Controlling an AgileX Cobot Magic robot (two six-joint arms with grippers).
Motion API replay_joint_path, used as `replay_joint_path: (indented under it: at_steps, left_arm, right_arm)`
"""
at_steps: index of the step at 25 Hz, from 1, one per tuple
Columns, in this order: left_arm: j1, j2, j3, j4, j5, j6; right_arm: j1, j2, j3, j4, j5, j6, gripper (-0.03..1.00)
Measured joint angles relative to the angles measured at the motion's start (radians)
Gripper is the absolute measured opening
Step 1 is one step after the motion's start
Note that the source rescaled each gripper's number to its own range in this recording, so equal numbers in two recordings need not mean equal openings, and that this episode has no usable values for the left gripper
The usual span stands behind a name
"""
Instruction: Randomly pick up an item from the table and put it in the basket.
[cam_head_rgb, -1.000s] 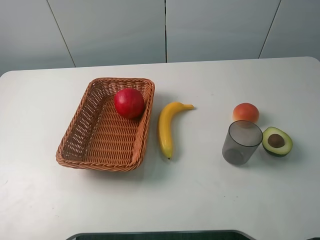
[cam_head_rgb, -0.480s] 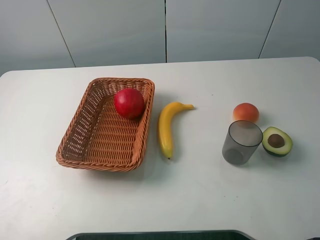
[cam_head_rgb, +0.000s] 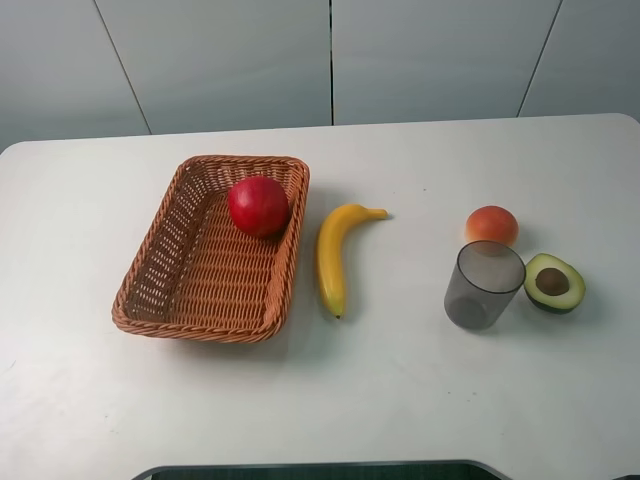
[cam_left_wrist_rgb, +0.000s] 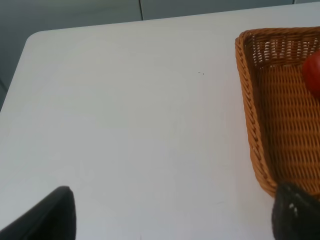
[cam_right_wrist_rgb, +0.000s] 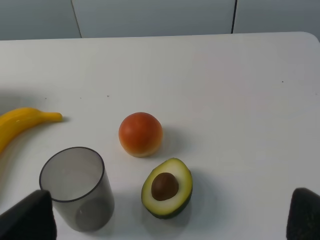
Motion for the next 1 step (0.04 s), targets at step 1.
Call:
replay_joint_path:
  at_steps: [1]
  left_arm:
    - [0.000,0.000,0.000,0.000,0.000,0.000]
  right_arm:
    - [0.000,0.000,0.000,0.000,0.000,0.000,1.00]
